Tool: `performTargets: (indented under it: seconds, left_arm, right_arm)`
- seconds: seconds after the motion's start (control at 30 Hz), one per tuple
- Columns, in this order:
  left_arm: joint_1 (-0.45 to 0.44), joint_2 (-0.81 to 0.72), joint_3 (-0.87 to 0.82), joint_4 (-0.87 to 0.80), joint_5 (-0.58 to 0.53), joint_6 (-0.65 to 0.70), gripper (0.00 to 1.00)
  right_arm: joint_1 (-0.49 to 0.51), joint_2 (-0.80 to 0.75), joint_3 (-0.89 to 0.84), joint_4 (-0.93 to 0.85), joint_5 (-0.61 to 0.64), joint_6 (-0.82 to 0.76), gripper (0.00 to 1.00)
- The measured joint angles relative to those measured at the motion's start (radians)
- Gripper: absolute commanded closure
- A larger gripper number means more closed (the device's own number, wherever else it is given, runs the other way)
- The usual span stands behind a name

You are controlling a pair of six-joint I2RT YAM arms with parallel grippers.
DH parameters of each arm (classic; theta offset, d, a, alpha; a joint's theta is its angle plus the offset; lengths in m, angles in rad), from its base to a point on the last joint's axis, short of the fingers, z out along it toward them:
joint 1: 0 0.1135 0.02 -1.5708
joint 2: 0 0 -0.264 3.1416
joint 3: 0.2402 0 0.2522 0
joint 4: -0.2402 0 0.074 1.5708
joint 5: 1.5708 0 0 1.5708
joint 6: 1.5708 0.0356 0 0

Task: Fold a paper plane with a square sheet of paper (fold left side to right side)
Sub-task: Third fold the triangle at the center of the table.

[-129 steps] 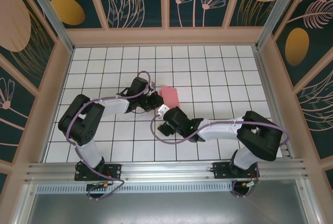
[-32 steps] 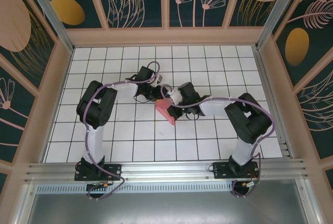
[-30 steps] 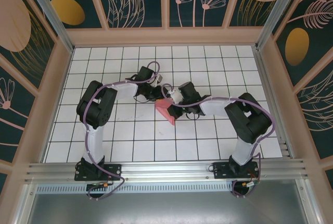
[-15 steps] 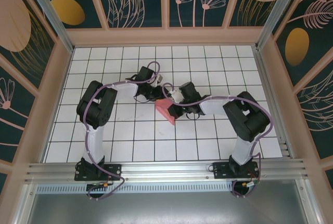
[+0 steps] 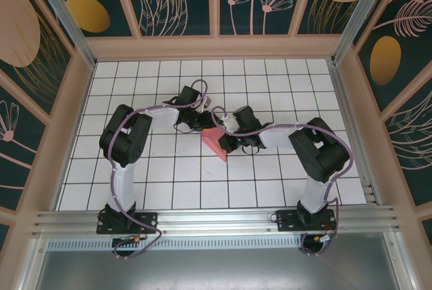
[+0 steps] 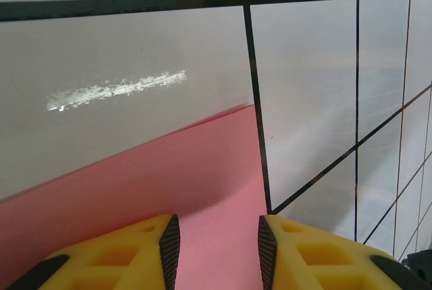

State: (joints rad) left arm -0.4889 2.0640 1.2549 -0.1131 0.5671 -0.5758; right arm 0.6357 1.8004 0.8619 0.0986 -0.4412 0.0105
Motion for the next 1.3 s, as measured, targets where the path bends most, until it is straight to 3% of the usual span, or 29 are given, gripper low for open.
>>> performTargets:
  seconds: [1.3]
  left_arm:
    - [-0.002, 0.0, 0.0, 0.0, -0.003, 0.0, 0.61]
  right_arm:
    - [0.002, 0.031, 0.024, -0.001, 0.002, 0.007, 1.0]
